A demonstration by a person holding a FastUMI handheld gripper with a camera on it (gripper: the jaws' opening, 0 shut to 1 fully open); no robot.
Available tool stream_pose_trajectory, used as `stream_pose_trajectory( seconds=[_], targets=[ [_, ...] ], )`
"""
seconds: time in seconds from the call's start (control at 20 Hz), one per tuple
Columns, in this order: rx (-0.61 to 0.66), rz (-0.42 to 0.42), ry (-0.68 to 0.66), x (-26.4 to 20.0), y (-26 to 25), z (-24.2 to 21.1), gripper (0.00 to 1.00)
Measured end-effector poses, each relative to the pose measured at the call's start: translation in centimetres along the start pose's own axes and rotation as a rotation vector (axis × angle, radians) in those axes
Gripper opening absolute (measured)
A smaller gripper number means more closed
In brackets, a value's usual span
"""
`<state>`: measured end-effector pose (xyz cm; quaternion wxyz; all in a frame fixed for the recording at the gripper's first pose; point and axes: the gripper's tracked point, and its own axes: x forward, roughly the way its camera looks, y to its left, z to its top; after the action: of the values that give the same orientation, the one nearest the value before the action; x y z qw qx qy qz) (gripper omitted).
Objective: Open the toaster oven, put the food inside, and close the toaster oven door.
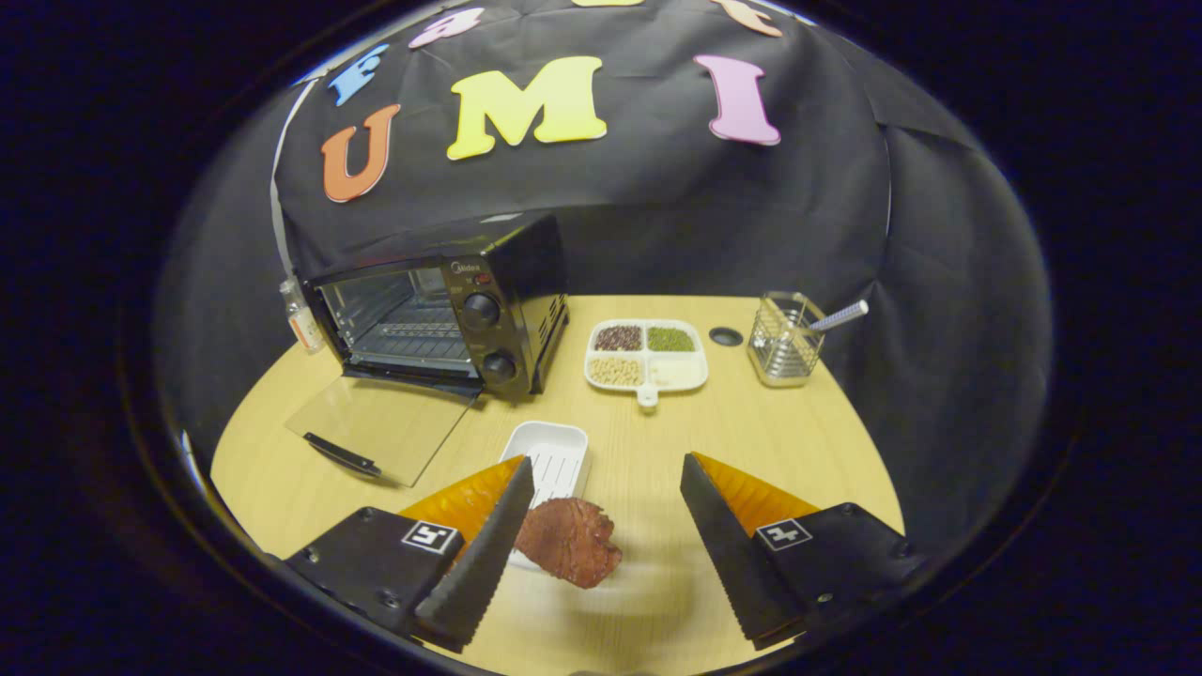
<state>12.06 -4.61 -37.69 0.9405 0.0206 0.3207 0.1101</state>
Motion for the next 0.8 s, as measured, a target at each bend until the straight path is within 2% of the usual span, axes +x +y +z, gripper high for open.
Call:
stream_pose_trajectory(
  seconds=[0.1,0.15,0.3,0.35,0.6,0.8],
  targets=[
    [0.083,0.140,0.090,0.3,1.6,-2.2,0.95],
    [0.133,0.181,0.136,0.5,2.0,-3.3,0.85],
    [0.281,0.274,0.231,0.5,2.7,-4.9,0.74],
    [0.330,0.301,0.251,0.4,2.8,-5.1,0.66],
    [0.498,0.339,0.288,0.4,2.4,-5.1,0.25],
    [0.489,0.334,0.264,-0.2,2.4,-3.7,0.16]
  ],
)
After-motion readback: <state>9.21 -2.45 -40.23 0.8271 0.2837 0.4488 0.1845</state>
